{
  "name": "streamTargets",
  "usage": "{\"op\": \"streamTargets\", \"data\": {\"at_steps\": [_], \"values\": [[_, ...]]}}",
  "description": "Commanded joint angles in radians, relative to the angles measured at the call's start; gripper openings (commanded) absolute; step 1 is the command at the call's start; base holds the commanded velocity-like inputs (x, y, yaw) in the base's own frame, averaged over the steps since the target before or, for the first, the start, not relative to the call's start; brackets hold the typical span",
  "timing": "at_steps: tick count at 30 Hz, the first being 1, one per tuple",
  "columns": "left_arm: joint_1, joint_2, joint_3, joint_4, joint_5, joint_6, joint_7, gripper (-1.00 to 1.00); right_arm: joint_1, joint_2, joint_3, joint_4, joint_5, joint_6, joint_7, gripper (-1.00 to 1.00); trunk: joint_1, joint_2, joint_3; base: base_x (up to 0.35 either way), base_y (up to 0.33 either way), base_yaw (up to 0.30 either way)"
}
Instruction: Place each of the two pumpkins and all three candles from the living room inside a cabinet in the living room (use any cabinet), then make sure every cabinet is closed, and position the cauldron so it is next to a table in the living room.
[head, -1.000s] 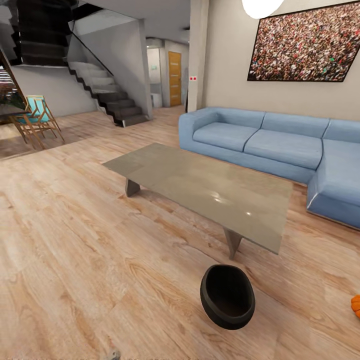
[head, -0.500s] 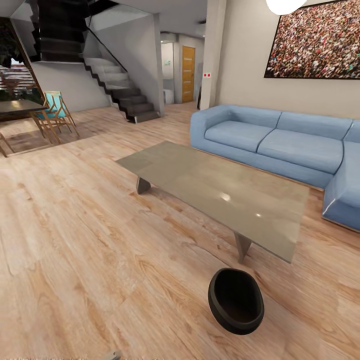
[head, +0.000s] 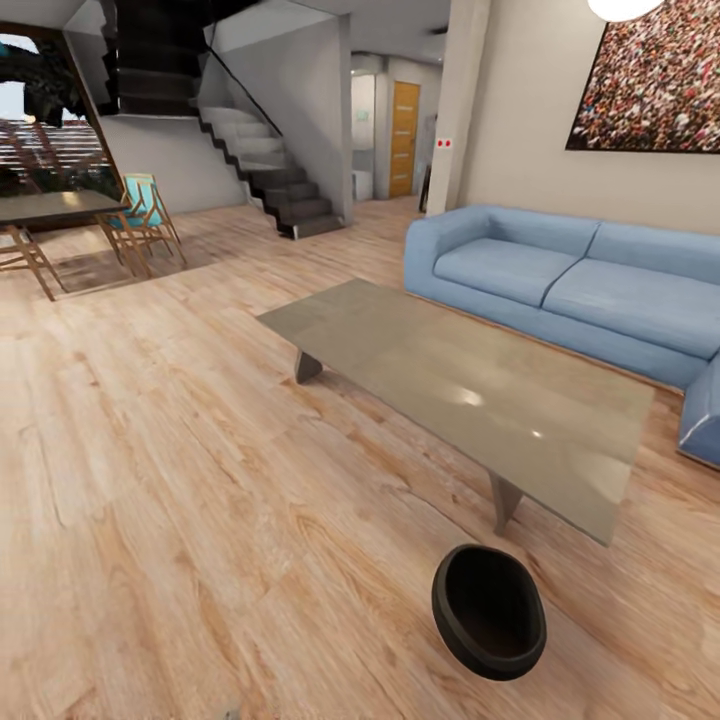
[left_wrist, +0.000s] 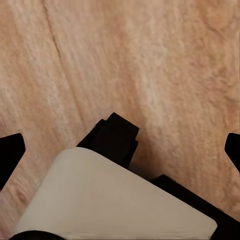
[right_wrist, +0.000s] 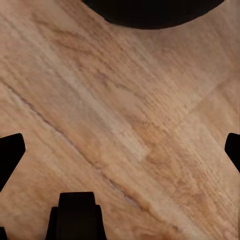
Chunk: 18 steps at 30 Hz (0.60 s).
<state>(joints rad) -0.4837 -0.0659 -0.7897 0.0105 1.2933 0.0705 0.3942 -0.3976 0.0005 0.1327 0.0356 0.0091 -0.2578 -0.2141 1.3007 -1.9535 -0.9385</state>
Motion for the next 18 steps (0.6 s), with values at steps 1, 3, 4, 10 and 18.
{"op": "streamTargets", "data": {"at_steps": [1,3,4,10,18], "values": [[0.003,0.000,0.000,0.000,0.000,0.000,0.000,1.00,0.000,0.002,0.000,0.000,0.000,0.001,0.000,1.00,-0.004,0.007,0.002,0.000,0.000,0.176],[0.011,0.001,0.000,0.001,0.000,-0.001,0.000,1.00,0.000,0.004,0.000,0.000,0.000,0.001,0.000,1.00,-0.012,0.021,0.005,0.000,0.000,0.178],[0.016,0.001,0.000,0.002,0.000,-0.001,0.000,1.00,0.000,0.005,0.000,0.000,-0.001,0.002,-0.002,1.00,-0.015,0.028,0.007,0.000,0.000,0.180],[0.060,0.001,0.000,0.003,0.000,-0.004,0.000,1.00,0.000,0.006,-0.005,0.002,-0.015,0.018,-0.009,1.00,-0.038,0.070,0.017,0.000,0.000,0.176],[0.069,0.002,0.000,0.004,0.000,-0.006,0.000,1.00,0.000,0.008,-0.003,0.000,-0.004,0.049,-0.006,1.00,-0.069,0.126,0.035,0.000,0.000,0.115]]}}
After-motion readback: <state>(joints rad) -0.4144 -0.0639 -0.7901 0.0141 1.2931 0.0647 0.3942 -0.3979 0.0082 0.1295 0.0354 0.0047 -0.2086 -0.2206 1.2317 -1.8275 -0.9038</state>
